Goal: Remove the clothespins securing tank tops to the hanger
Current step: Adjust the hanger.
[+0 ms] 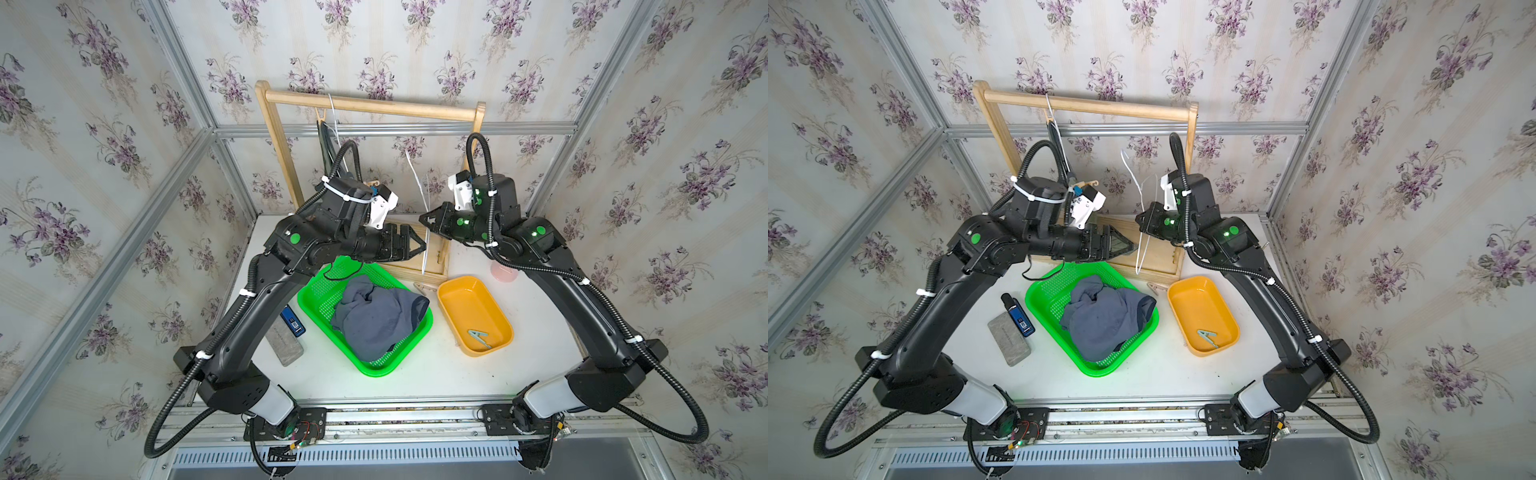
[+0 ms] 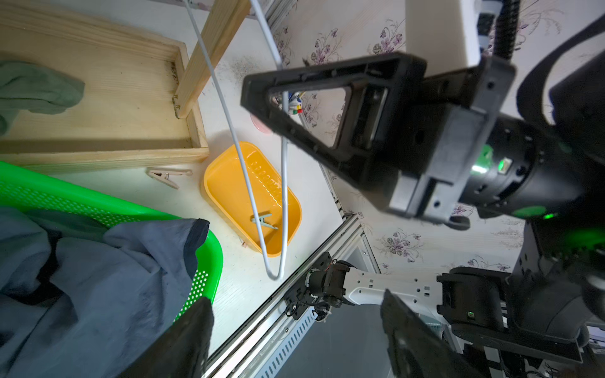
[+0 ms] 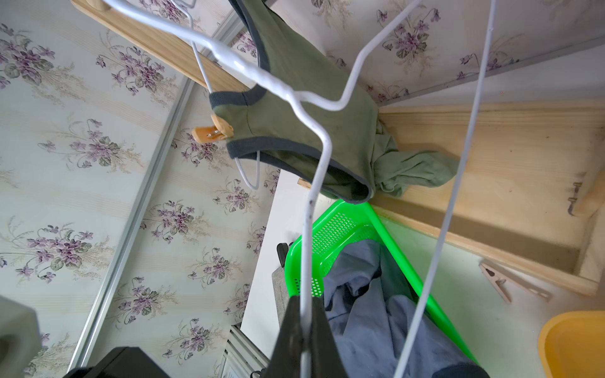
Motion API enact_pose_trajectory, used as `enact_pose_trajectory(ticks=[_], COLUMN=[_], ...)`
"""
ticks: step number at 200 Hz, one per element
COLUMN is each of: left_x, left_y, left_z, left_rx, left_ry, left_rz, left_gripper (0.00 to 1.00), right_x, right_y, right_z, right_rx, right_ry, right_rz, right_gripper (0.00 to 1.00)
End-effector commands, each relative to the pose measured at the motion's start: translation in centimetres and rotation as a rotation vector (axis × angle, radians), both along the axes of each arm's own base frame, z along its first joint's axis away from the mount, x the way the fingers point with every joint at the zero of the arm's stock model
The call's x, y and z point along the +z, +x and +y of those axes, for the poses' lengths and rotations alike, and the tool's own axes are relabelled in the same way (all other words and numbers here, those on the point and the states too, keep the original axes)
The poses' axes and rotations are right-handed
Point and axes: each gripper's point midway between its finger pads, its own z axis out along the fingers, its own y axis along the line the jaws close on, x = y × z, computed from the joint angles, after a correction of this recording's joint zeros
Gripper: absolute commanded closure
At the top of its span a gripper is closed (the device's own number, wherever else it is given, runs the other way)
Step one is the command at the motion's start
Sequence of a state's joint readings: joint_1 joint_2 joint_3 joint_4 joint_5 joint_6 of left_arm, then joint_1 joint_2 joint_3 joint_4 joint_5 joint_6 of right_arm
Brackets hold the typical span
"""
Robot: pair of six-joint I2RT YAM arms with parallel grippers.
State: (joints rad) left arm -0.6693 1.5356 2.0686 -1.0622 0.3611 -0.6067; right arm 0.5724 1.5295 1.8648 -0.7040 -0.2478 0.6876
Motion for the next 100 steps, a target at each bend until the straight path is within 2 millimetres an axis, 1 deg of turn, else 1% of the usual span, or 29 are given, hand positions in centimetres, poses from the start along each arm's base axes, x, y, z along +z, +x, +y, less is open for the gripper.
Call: enact_pose_trajectory(ticks=[1,10,12,15,25,31,33,35,61,74,100], left_x=[-0.8,-1.3,-1.5,-1.7,-2.3,-3.2,-2.6,-2.6,-3.8,-4.1,-5.2], left_y=[0.1,0.2,0.2,0.2,0.5,0.8,0.4,0.3,0.6,0.5,0.4], left_z=[2.5,3.5,3.7,4.1,5.5,6.0,6.6,6.9,9.6,10.3,10.7], left_rx=[0.061,0.084,0.089,0.099,0.137,0.156,0.165,0.170,0.235,0.249,0.254], left_ry=[0.071,0.081,0.084,0.085,0.092,0.106,0.093,0.093,0.096,0.101,0.116], left_rz=[-0.018,-0.004,0.001,0.007,0.022,0.042,0.028,0.027,0.062,0.069,0.094], left_gripper=[0.18,0.18,0.18,0.18,0.19,0.19,0.19,0.19,0.19,0.20,0.20], right_x=[2.1,3.0,3.2,3.6,4.6,5.5,5.6,5.9,8.4,9.5,10.2], right_y=[0.9,1.1,2.0,2.4,3.0,3.3,3.4,3.5,4.6,4.9,5.8], right_z=[0.2,0.6,-0.3,-0.6,-0.5,-0.4,-0.4,-0.4,0.2,0.4,0.5], right_rx=[0.030,0.044,0.018,0.011,0.021,0.023,0.024,0.024,0.037,0.042,0.037], right_ry=[0.013,0.016,0.017,0.020,0.025,0.032,0.034,0.036,0.074,0.099,0.134], right_rz=[-0.055,-0.069,-0.075,-0.081,-0.104,-0.121,-0.122,-0.128,-0.172,-0.195,-0.213], right_gripper=[1.00,1.00,1.00,1.00,1.00,1.00,1.00,1.00,1.00,1.00,1.00])
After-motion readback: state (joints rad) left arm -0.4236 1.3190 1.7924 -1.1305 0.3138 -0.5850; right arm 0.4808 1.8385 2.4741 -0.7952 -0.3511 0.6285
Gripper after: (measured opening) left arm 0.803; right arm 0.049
